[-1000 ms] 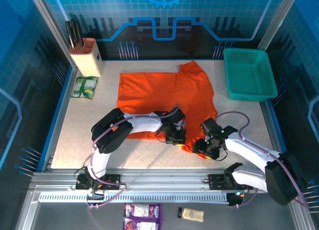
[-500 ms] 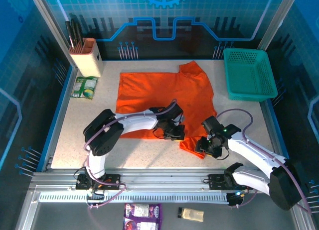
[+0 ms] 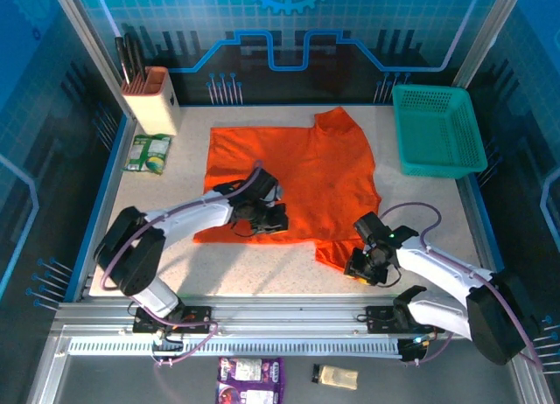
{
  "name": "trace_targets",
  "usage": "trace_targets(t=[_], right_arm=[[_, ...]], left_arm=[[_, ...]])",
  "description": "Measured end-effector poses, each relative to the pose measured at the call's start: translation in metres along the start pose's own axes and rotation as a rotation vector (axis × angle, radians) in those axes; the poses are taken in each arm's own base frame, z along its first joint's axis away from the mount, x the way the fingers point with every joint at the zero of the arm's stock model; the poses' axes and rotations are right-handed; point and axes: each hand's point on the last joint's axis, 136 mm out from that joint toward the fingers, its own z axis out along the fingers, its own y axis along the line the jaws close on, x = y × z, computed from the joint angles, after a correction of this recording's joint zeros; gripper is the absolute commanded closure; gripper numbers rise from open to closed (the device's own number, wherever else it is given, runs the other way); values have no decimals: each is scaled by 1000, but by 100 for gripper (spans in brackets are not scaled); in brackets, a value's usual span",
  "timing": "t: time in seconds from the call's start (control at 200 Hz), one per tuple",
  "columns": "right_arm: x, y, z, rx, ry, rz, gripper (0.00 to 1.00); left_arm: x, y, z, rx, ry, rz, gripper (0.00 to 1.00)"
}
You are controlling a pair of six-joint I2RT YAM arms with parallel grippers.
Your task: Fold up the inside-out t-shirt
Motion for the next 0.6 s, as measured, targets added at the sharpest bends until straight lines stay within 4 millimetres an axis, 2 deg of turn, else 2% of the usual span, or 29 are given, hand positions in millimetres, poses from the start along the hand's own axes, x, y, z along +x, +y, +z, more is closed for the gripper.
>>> trace_targets(t=[0.215,0.39,0.465,0.595], right_arm=[[0,-7,1,33,-4,27,84],[-2,-5,-2,24,-20,18,100],[-3,-4,-4,16,-31,15,100],[-5,0,-9,4,-46,8,100]], left_arm=[[-12,56,-40,-31,-109,-142,96],[-10,106,-74,-79,-209,-270,82],[-6,131,-89,-108,-259,-352,74],[7,175,-106,-161,-325,-513,72]])
